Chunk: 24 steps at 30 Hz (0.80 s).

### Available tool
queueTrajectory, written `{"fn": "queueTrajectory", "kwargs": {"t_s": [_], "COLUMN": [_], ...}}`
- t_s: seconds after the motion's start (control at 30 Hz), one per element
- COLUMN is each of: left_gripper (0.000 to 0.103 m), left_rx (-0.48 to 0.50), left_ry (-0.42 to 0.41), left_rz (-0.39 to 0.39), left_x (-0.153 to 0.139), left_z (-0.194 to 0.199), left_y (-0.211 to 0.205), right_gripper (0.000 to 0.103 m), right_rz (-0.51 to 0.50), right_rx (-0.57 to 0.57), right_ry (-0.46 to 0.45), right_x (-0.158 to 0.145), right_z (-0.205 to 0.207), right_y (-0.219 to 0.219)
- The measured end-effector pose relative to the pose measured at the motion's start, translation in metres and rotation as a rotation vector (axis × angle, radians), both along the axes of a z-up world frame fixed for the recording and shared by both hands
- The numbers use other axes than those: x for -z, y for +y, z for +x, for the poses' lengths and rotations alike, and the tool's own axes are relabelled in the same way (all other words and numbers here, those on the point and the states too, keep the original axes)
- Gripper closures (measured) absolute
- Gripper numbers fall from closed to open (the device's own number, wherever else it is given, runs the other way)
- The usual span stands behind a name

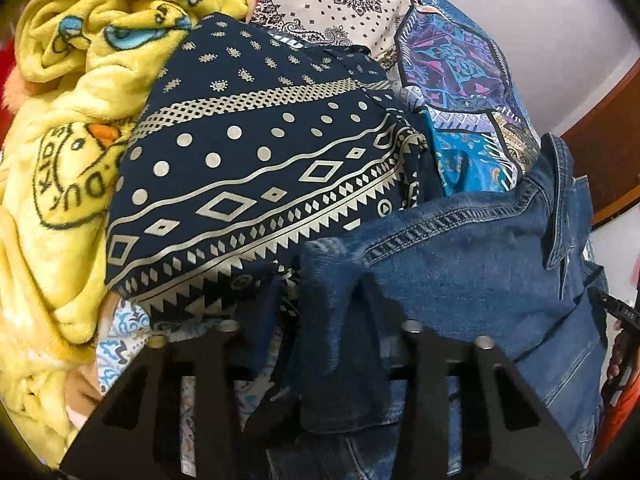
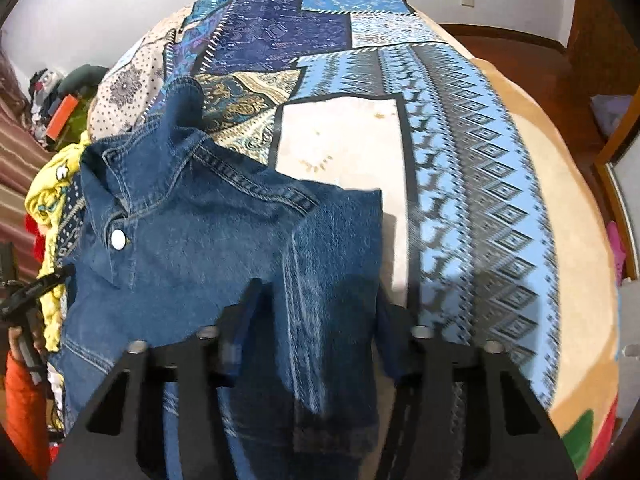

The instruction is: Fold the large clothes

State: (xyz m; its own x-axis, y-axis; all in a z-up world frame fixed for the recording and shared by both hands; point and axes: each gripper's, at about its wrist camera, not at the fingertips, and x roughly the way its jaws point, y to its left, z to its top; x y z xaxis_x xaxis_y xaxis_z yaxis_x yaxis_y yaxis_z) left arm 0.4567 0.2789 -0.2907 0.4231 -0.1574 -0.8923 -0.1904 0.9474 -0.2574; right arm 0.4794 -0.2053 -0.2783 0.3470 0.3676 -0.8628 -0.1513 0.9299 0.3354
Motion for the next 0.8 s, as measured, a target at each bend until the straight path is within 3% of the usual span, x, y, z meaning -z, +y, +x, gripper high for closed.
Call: {"fn": "queueTrajectory", "kwargs": {"t_s": [0.1,0.23,0.47,0.6,0.7,0.8], "left_gripper": [0.092,0.093,0.094,0.094,0.094,0.094], "left_rx": [-0.007,-0.012,-0.054,-0.076,-0.102,-0.117], "left_ry": [-0.022,-0.075,-0.180,-0.241,-0.253,-0.212], "left_rz": [-0.013,0.045,0.045,0.104,0.130,0.175], "left_x": [-0.008,-0.033,-0.085,-0.111,-0.115,-0.100], "left_z": [-0.003,-0.010,-0.013,-0.002,0.013,0.032], "left_y": [0.000,-0.010,-0.005,0.000,0.010,0.018], "right_gripper": [0.080,0.091,0.094,0.094,0.094,0.094], "right_rz": [0.034,0.066,0.053,0.062,0.030,0.010], "right_rx": [0.046,0.050,-0.008,-0.029,-0.042,-0.036], "right_ry": [0.005,-0.017,-0.156,-0.243,-0.289,-0.273], "right_x": [0.002,-0.009,-0.062,-0.092,-0.102,-0.092], "right_z": [0.007,0.009,0.014,0.028,0.044,0.065], "right_y": [-0.003,-0.001,0.016,0.030,0.047,0.062]}}
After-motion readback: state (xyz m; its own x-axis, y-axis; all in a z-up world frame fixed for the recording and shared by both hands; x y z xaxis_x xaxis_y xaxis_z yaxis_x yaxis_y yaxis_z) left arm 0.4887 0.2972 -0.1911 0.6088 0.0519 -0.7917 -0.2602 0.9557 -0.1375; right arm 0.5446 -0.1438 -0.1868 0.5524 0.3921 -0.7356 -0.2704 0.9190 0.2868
